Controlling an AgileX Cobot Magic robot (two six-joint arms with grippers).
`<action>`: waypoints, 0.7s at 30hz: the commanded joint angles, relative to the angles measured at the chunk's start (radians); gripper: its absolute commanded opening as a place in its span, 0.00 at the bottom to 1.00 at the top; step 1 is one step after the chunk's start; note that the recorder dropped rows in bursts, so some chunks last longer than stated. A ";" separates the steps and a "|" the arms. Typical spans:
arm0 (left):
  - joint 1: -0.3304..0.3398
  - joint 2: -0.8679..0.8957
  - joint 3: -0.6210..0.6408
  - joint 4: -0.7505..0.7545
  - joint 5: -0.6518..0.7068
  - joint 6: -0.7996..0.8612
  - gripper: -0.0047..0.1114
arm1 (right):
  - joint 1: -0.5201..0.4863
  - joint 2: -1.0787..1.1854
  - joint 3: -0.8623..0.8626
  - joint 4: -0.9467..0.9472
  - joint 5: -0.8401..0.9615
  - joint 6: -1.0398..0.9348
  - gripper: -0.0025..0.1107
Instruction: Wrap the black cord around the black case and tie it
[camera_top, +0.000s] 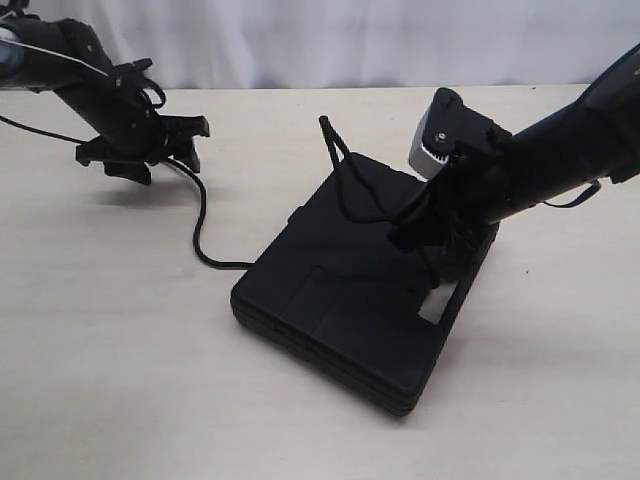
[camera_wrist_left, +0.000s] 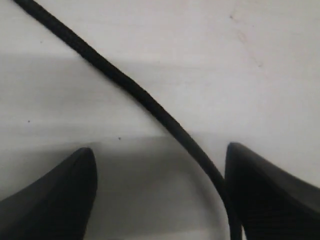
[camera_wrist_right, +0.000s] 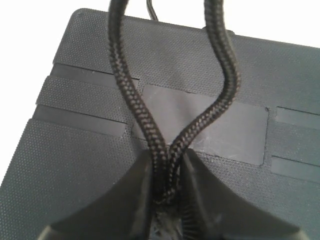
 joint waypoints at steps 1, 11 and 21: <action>-0.001 0.032 -0.011 -0.060 -0.137 -0.027 0.62 | -0.002 -0.012 -0.006 0.018 0.005 0.005 0.06; -0.001 0.074 -0.011 -0.169 -0.107 0.116 0.10 | -0.002 -0.012 -0.006 0.018 0.005 0.011 0.06; 0.004 -0.036 -0.011 -0.389 0.258 0.845 0.04 | -0.002 -0.012 -0.006 0.018 0.005 0.015 0.06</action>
